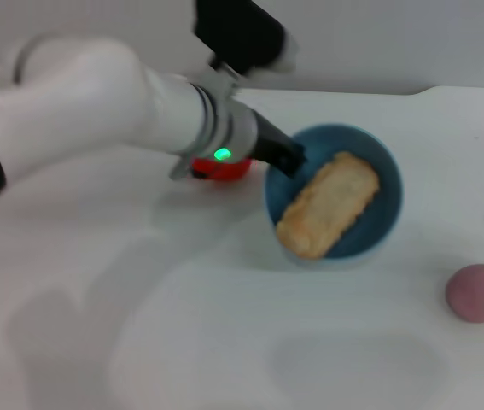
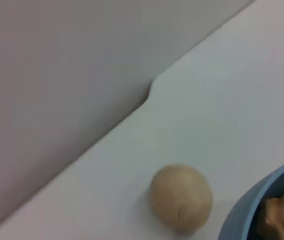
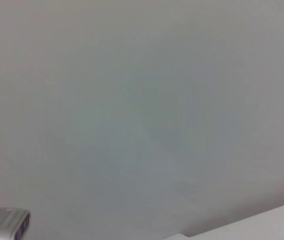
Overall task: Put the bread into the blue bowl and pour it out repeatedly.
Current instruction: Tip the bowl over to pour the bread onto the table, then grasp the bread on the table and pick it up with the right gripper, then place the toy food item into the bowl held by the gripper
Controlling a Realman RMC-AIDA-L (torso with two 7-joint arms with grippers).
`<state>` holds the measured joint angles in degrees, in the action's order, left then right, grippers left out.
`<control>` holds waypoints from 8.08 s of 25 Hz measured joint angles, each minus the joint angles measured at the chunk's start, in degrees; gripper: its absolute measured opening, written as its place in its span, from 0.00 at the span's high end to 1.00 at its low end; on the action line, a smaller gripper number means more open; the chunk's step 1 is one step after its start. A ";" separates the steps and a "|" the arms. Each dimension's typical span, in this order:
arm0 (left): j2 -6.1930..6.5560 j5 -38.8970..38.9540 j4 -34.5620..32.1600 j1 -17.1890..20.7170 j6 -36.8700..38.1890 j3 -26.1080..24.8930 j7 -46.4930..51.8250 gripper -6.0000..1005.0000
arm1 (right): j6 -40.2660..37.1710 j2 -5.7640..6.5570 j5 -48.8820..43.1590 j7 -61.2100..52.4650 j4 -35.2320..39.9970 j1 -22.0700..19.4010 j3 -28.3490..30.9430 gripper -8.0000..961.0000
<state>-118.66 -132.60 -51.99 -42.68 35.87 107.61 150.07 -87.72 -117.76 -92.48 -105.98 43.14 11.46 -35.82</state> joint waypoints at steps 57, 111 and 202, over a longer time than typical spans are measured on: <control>0.65 12.87 -12.55 18.21 -11.61 -17.84 -18.03 0.99 | 2.71 -0.48 -14.52 15.24 0.03 14.42 -7.78 0.43; 1.82 9.61 -13.25 18.57 42.12 -60.66 -8.82 0.98 | 64.43 -2.05 -6.18 7.53 -11.14 30.53 -80.76 0.46; 0.71 8.01 3.47 -0.06 28.41 -22.36 1.62 0.98 | 13.51 -0.52 20.13 32.68 -14.70 12.32 -40.01 0.69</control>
<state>-117.95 -124.58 -48.52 -42.74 64.28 85.26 151.69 -74.21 -118.28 -72.35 -73.29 28.44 23.78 -75.83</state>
